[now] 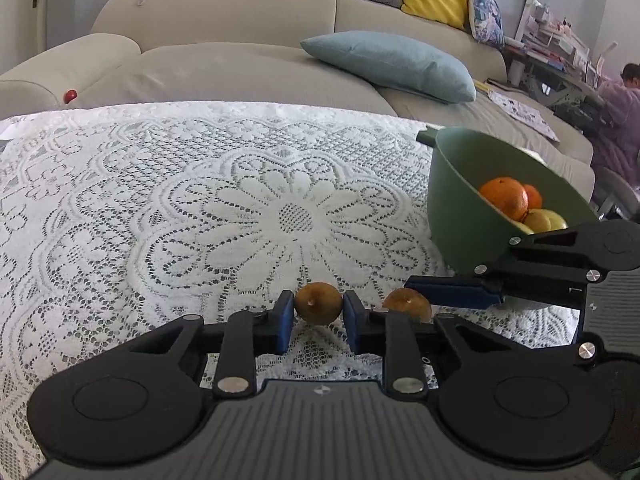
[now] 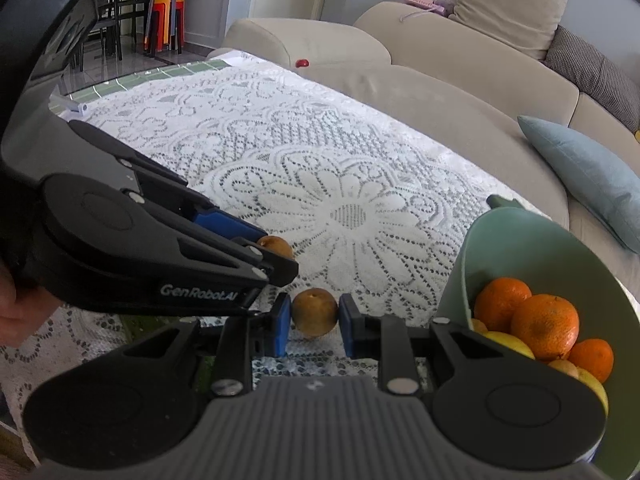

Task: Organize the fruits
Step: 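Carry both kiwis toward the green colander, then lower both kiwis into the green colander and open both grippers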

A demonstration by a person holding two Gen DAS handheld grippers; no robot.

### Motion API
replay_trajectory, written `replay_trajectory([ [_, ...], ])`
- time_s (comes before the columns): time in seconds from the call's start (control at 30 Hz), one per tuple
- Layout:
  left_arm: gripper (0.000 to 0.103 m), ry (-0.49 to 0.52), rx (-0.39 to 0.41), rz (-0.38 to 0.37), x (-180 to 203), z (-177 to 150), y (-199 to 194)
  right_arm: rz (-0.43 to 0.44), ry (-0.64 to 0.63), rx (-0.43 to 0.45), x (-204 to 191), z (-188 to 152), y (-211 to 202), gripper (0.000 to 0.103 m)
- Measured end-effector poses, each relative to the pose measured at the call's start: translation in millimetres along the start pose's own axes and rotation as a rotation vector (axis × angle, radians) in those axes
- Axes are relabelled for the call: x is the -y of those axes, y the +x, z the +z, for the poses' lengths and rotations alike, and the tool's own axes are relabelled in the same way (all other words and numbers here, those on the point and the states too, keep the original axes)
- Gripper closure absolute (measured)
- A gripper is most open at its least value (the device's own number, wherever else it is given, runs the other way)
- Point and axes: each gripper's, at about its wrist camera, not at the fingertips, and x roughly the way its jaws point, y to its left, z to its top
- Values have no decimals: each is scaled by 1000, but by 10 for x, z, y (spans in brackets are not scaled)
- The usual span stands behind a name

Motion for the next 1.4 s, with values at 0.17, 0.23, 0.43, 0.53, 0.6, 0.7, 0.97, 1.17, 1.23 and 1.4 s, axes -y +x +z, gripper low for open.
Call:
replay_trajectory([
  [0.17,74,-9,30,-2,-1,33,-129,10,14,33,27,27,-104,81],
  [0.23,74,-11,41,3,11,52,-175,11,13,45,32,33,-139,81],
  [0.43,74,-27,74,33,46,132,-323,12,42,94,103,65,-296,81],
  [0.53,74,-44,91,47,53,182,-390,7,71,127,182,92,-393,81],
  [0.6,74,-51,101,48,71,214,-428,3,90,144,246,113,-438,81],
  [0.7,74,-52,112,44,135,262,-465,-1,128,169,364,121,-525,81],
  [0.97,74,-24,123,4,432,406,-472,-72,198,191,698,102,-710,81],
  [1.17,74,5,111,-51,738,526,-358,-135,222,171,937,49,-774,81],
  [1.23,74,19,104,-66,839,558,-308,-151,230,157,1020,24,-772,81],
  [1.4,75,52,88,-84,1025,623,-163,-194,238,123,1172,-39,-742,81],
])
